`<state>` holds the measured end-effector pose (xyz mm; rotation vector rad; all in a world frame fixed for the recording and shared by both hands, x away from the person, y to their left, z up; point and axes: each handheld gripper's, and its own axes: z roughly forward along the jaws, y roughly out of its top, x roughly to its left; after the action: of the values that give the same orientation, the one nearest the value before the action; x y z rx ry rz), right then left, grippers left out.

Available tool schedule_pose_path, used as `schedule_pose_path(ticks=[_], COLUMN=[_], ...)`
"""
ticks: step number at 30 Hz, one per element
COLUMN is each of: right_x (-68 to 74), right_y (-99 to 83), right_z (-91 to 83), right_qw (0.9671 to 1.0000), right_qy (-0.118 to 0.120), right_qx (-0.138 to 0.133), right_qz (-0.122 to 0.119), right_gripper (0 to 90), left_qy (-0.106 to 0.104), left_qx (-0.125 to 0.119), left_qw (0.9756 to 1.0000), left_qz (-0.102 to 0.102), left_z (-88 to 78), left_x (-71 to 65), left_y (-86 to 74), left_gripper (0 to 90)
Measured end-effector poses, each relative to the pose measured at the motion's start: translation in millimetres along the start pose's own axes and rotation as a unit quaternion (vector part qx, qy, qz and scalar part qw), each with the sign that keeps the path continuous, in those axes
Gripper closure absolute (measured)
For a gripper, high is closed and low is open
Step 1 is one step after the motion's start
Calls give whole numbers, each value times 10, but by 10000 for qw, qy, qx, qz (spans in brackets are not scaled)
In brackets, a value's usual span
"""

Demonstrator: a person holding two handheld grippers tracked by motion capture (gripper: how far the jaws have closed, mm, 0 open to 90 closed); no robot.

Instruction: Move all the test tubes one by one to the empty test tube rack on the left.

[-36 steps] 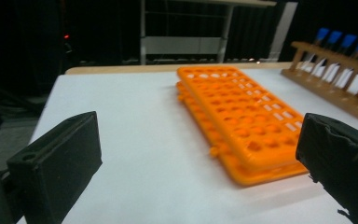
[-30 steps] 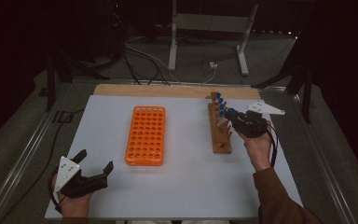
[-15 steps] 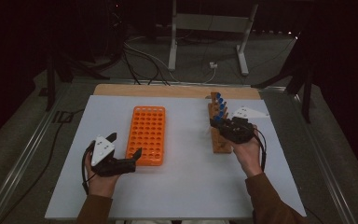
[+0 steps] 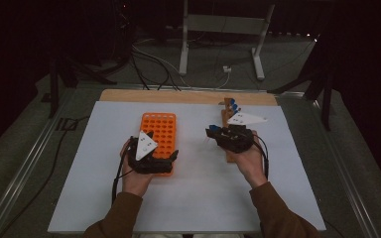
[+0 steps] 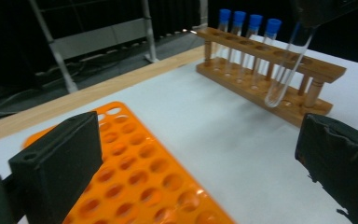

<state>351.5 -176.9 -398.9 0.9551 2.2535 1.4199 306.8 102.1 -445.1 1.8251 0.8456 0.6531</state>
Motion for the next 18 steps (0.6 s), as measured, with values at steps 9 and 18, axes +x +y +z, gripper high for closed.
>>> schedule_pose_path(ticks=[9, 18], right_x=[204, 324], right_y=[77, 123], right_z=[144, 213], right_qw=[9996, 9986], right_qy=[214, 387], right_qx=[85, 158], right_qz=[-184, -310], right_gripper=[762, 762], left_qy=[-476, -748], left_qx=[52, -12], left_qw=[9989, 9971], left_qz=[-10, 130], left_z=[227, 295], left_x=[-175, -247], left_y=[138, 194], left_gripper=[105, 501])
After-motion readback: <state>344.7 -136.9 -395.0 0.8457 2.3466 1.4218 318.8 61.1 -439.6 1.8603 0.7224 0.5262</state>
